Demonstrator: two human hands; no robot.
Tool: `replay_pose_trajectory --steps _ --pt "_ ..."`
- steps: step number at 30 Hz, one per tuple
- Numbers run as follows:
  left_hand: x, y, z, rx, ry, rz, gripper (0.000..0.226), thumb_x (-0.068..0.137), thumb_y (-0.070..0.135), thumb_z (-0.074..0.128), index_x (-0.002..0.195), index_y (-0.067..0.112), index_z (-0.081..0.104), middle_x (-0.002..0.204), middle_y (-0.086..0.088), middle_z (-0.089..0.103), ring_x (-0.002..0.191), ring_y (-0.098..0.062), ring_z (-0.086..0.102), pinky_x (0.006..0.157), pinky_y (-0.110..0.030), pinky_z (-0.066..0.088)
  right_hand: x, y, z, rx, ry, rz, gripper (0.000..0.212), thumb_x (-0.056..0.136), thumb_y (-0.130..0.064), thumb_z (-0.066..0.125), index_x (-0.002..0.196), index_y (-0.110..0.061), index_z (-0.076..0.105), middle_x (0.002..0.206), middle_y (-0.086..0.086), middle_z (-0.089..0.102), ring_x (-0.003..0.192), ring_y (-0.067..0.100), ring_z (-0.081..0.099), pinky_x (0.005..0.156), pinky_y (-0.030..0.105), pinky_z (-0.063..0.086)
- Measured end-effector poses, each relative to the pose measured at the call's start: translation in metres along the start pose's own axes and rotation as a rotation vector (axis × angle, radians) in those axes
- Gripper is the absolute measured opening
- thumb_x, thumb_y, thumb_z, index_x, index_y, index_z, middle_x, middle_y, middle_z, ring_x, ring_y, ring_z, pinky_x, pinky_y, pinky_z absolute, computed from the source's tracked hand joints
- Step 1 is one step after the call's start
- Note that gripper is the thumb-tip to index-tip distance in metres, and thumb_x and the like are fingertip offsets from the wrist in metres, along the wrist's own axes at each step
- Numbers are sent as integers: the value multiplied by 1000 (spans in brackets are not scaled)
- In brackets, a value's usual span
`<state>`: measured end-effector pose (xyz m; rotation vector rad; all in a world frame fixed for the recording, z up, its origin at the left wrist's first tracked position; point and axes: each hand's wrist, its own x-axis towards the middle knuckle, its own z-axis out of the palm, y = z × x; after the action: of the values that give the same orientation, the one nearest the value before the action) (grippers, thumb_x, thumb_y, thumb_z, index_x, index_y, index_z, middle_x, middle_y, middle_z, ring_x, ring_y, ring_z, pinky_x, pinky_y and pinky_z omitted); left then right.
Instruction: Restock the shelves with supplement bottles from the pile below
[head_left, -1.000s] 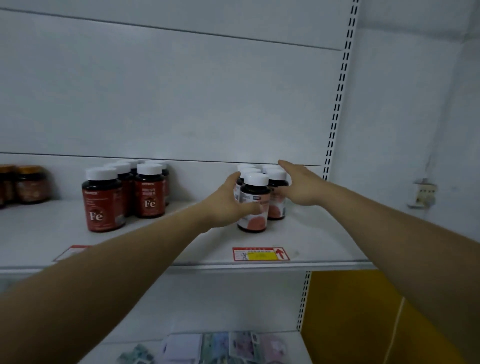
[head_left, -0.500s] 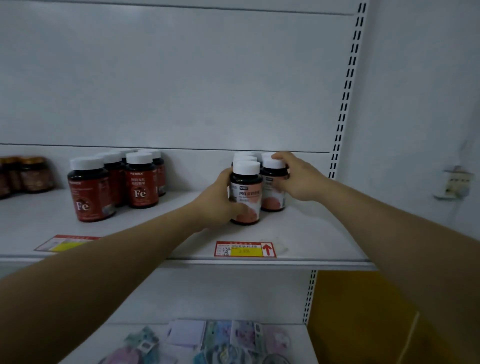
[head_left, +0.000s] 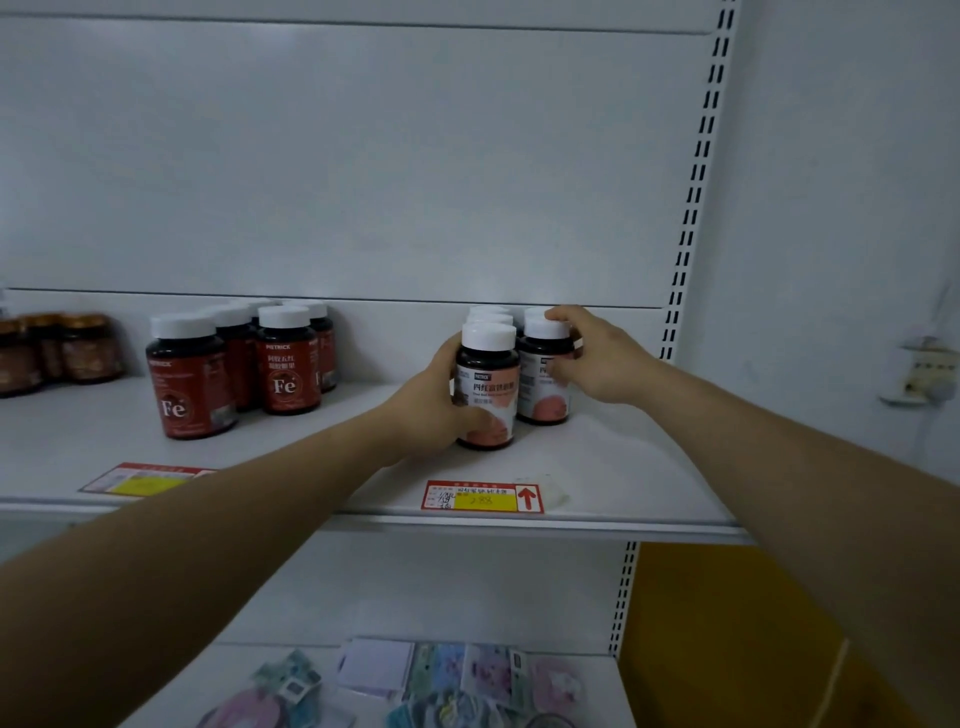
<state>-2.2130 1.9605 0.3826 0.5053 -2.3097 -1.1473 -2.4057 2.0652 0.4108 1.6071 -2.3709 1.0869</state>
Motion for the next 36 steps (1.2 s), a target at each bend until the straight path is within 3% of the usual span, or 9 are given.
replay_pose_trajectory --steps 3,9,16,22,24,27,29,31,36 --pt "1 0 1 -3 -19 -11 90 81 7 69 146 37 14 121 12 48 101 -9 55 65 -12 45 0 1 1 1 3 4 64 86 -18 65 142 -24 34 126 8 50 106 27 57 90 32 45" --pt "2 0 1 32 -2 -19 88 80 7 71 145 33 17 120 11 48 105 -13 55 84 -27 48 0 3 -1 7 -6 -14 61 88 -17 64 141 -22 35 126 7 52 104 25 58 88 31 45" --pt "-1 0 2 44 16 -7 86 80 9 71 144 35 19 115 15 46 98 -7 55 81 -23 45 -2 3 -1 23 2 -16 61 87 -18 65 141 -23 36 126 7 52 105 25 58 89 32 46" --pt "5 7 -1 -28 14 -21 97 79 12 73 148 34 8 121 11 46 105 -15 55 93 -36 47 1 4 -5 -23 -3 13 66 84 -25 68 141 -23 35 128 6 48 105 25 57 91 34 47" --pt "8 13 0 -65 31 -11 96 78 15 75 147 32 10 113 16 47 99 -10 56 89 -33 48 1 3 -6 -38 9 21 65 83 -25 69 139 -23 36 125 6 49 102 24 57 87 33 47" --pt "10 18 2 -62 9 8 55 81 13 72 122 34 42 97 18 55 83 2 55 66 -18 47 1 5 -4 -41 38 17 62 82 -26 69 136 -22 38 124 6 48 99 24 56 83 31 45" --pt "12 16 4 -50 -7 25 38 83 12 69 97 39 47 92 17 58 80 3 56 63 -15 45 2 7 -2 -37 53 7 60 82 -26 69 135 -22 39 124 5 48 101 23 55 82 29 43" --pt "13 16 5 -61 -23 44 37 84 11 68 92 39 46 92 16 60 81 3 58 64 -13 45 2 7 0 -22 55 -1 59 83 -26 69 135 -22 40 125 5 48 103 23 55 84 30 43" --pt "14 14 5 -83 -23 17 50 84 18 70 119 33 38 102 15 56 90 0 55 76 -22 46 -1 4 1 -29 43 8 60 84 -26 67 136 -22 38 125 5 46 104 23 54 87 32 45"
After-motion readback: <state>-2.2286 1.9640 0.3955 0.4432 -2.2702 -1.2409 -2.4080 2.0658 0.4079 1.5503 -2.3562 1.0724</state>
